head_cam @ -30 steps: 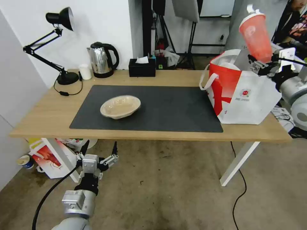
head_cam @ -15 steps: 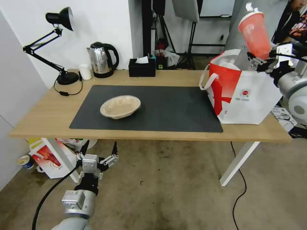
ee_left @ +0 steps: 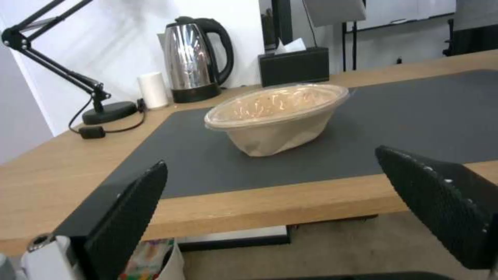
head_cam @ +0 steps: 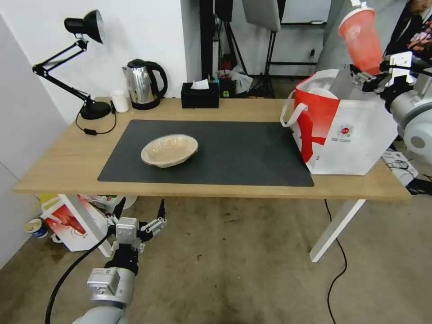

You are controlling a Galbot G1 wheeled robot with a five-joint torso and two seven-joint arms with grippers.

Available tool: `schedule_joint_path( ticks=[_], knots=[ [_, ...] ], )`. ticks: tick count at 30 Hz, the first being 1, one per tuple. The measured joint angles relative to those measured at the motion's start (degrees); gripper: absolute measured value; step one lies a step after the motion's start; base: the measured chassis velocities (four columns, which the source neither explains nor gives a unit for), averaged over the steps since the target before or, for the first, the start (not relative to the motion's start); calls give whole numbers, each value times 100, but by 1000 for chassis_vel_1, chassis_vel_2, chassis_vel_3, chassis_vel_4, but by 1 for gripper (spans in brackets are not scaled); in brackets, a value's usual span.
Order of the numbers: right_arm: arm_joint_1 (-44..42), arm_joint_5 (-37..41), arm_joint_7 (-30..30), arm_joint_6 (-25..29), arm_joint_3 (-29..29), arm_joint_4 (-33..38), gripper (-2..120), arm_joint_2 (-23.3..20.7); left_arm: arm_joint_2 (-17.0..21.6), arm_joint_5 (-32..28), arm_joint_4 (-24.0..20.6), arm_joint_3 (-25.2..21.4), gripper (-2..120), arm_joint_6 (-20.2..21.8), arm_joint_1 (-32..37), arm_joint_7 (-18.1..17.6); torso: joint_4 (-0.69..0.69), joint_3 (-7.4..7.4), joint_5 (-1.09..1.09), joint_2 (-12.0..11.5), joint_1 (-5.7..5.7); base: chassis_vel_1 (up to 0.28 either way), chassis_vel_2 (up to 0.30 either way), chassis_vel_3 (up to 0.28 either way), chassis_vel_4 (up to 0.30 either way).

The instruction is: Pick up the trash from the table and place it into the takeout bag.

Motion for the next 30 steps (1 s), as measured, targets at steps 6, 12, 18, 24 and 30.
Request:
schedule_joint_path(
  ticks=[6,12,18,24,30],
  knots=[
    [43,-15,108,-104,-52,2,69,29,0,0,0,0,100,0,1,0,0,0,0,0,0,0,0,0,0],
    [54,-47,133,-116,-73,-4,84,49,0,0,0,0,100,0,0,0,0,0,0,0,0,0,0,0,0],
    [88,-83,145,-127,-106,-5,100,73,0,0,0,0,100,0,1,0,0,-1,0,0,0,0,0,0,0],
    [147,-94,150,-128,-139,-19,100,74,0,0,0,0,100,0,0,0,0,0,0,0,0,0,0,0,0],
    [154,-94,167,-127,-141,-3,100,74,0,0,0,0,100,0,1,0,0,0,0,0,0,0,0,0,0]
  ],
)
